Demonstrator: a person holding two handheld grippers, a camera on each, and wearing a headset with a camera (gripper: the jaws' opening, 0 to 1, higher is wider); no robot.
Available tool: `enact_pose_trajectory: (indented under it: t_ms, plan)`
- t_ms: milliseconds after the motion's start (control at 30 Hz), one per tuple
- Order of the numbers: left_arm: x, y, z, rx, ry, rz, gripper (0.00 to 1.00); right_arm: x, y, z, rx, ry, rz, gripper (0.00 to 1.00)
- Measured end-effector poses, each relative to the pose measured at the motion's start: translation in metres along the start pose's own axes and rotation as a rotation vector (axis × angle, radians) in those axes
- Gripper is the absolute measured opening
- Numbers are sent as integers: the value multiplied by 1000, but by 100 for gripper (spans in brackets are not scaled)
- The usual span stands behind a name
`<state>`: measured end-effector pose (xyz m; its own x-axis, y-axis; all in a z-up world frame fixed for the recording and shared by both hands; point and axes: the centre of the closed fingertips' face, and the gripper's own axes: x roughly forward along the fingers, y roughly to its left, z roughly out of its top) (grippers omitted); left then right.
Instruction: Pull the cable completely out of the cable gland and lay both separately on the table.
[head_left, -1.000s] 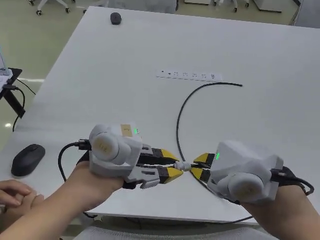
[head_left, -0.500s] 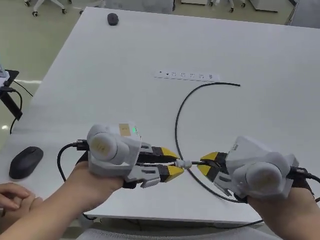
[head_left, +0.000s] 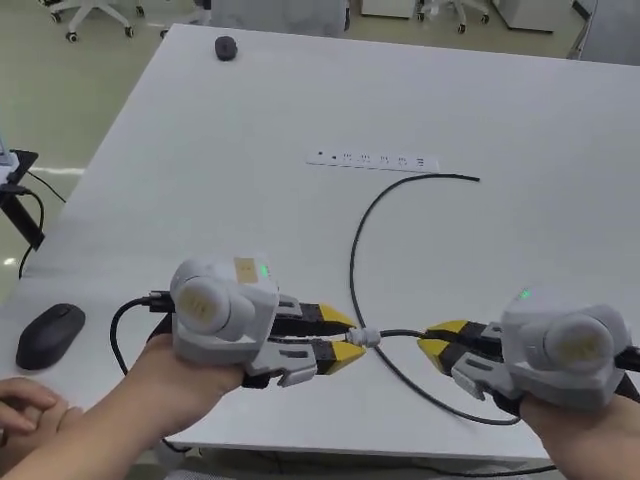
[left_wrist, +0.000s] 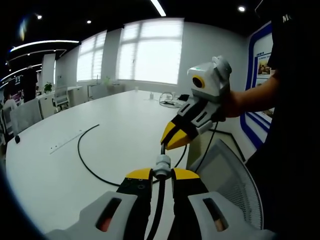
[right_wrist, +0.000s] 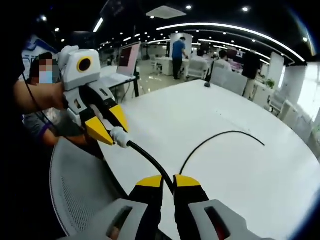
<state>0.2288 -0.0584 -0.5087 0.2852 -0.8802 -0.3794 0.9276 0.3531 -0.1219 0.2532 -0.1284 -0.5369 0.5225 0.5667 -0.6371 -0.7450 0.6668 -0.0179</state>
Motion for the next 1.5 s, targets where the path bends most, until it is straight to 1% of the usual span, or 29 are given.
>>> enact_pose_trajectory:
  t_ms: [133,267,333,467,533,600,633,867,900,967,1033,1133,1167,1267,1300,1333,1400,1433,1500]
  plan:
    - [1,1,0,3,4,0,15,0,-10,-7,46,-1,-27,2]
    - [1,0,-1,5,10,-1,15,1,-17,-16,116,16,-58,2]
    - [1,0,-3,5,16,-2,15,2,-25,-22,161,21,-80,2]
    - [0,-1,-2,-1,10,-7,15,2,-35,-30,217,36,-114,2]
    - [0,-1,-2,-8,8,-8,15,3,-35,-32,232,39,-104,3]
    - [0,0,-2,-7,11,-6,15,4,-33,-31,213,38,-101,3]
    - [0,1,-3,-9,12,-5,15,4,-31,-32,169,48,-94,3]
    - [-2,3,-6,-24,14,2,15,-1,-29,-30,156,37,-82,6]
    - [-2,3,-6,-26,14,2,15,-1,-28,-30,145,43,-79,7]
    - [-1,3,-6,-28,13,2,15,-4,-26,-25,117,32,-77,12]
    - [0,2,-6,-31,11,0,15,-6,-21,-17,55,28,-61,17]
    - [1,1,-6,-33,8,-5,15,-6,-6,-3,-18,20,-17,22]
    - [1,1,-6,-33,9,-6,15,-5,0,3,-86,29,-9,22]
    - [1,2,-6,-27,11,-5,15,-3,11,11,-243,61,-1,20]
    - [1,2,-6,-27,11,-6,15,0,17,15,-317,67,3,19]
    - [2,2,-6,-26,12,-6,15,3,23,18,-373,78,8,19]
    - [2,1,-5,-23,12,-7,15,8,33,21,-438,80,24,18]
    - [2,1,-5,-23,11,-7,15,10,33,22,-453,85,17,17]
    - [2,1,-4,-19,10,-7,15,13,36,24,-447,92,15,16]
